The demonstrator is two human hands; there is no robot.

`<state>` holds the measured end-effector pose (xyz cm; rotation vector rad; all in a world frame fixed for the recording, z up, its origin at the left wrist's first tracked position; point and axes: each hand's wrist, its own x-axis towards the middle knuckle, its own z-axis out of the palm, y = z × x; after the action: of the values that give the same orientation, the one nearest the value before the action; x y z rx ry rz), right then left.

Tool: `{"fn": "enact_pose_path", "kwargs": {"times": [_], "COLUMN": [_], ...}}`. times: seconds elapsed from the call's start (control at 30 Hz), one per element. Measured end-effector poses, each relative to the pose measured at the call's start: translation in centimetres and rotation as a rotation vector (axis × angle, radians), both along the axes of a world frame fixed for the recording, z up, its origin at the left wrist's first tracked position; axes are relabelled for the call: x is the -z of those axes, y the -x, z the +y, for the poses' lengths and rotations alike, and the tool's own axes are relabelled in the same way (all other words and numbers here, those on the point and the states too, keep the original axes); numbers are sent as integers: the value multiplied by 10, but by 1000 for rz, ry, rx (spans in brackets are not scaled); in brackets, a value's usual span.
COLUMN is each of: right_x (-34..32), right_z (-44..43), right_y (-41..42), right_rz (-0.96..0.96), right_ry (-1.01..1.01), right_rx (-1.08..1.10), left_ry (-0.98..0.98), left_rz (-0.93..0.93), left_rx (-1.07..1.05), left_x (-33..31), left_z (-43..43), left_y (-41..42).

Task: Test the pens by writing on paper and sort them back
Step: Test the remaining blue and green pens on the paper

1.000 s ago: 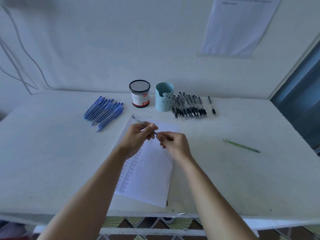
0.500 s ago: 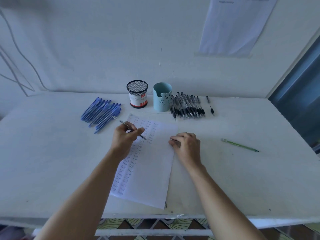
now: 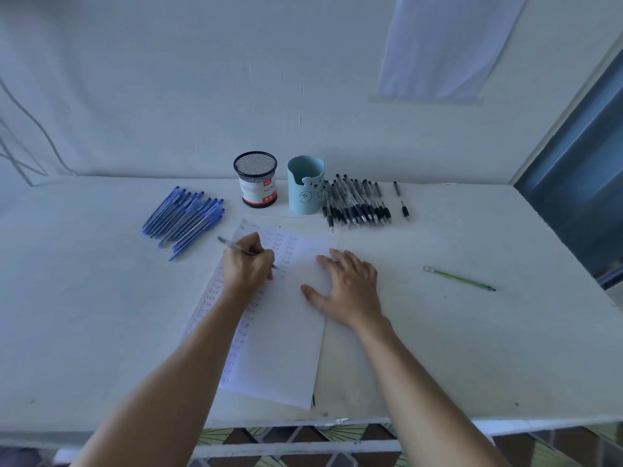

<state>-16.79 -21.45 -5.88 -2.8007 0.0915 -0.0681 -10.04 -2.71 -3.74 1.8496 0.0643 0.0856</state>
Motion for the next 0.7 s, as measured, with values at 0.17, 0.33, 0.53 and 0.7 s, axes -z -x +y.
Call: {"fn": "enact_pose_path", "kwargs": {"times": [0.17, 0.33, 0.53, 0.7], "right_x": [1, 1, 2, 3], "right_z": [1, 2, 2, 2], "right_y": [-1, -1, -1, -1], "right_rz": [-13, -28, -44, -50], "right_ry": [-11, -14, -24, -21], "right_rx": [20, 30, 40, 40], "left_ry": [-137, -192, -251, -255], "left_rz": [-80, -76, -71, -97], "left_rx": [27, 49, 66, 66], "left_x": [2, 2, 0, -1], "left_z": [0, -2, -4, -4], "left_y": [0, 2, 2, 4]}}
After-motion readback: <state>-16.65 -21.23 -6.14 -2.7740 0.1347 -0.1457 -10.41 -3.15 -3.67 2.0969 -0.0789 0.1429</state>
